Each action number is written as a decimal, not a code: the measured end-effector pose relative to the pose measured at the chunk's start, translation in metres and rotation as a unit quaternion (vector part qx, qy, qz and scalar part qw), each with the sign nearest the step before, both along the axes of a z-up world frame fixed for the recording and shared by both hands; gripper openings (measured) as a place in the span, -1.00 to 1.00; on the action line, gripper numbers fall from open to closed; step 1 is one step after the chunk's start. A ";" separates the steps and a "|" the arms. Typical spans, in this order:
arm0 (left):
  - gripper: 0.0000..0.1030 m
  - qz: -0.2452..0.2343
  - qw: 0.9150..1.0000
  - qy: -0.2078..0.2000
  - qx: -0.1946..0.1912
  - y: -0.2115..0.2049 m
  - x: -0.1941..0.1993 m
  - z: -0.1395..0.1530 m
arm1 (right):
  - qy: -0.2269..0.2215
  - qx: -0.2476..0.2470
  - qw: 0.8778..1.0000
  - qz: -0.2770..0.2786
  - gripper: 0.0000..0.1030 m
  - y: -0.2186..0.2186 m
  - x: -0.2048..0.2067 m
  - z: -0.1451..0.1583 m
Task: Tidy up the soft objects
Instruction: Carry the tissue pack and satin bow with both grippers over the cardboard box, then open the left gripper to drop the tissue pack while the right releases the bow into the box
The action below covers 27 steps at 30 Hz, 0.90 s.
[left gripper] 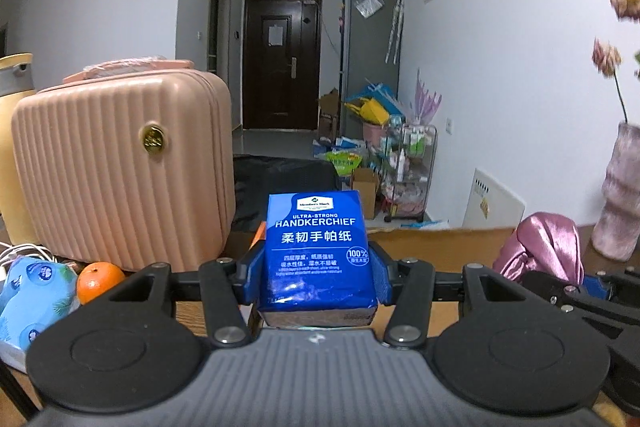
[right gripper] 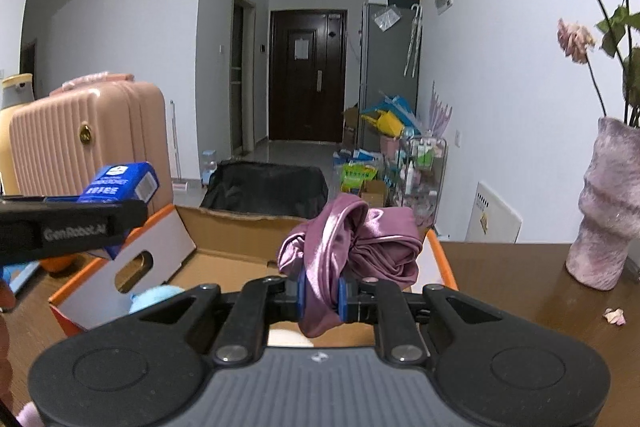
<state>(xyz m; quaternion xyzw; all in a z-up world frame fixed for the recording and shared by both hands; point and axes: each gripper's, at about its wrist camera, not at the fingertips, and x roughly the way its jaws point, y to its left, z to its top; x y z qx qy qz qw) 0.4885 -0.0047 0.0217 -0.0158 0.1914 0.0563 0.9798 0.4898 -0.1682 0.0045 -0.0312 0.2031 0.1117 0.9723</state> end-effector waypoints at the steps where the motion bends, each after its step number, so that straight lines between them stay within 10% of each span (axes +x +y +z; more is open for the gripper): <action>1: 0.03 -0.001 1.000 0.005 0.005 -0.002 0.003 -0.003 | 0.005 -0.001 1.000 0.000 -0.72 0.001 0.002 -0.003; 27: 0.11 0.009 0.999 0.037 0.016 -0.004 0.022 -0.037 | 0.040 0.003 0.999 -0.015 -0.53 0.004 0.017 -0.027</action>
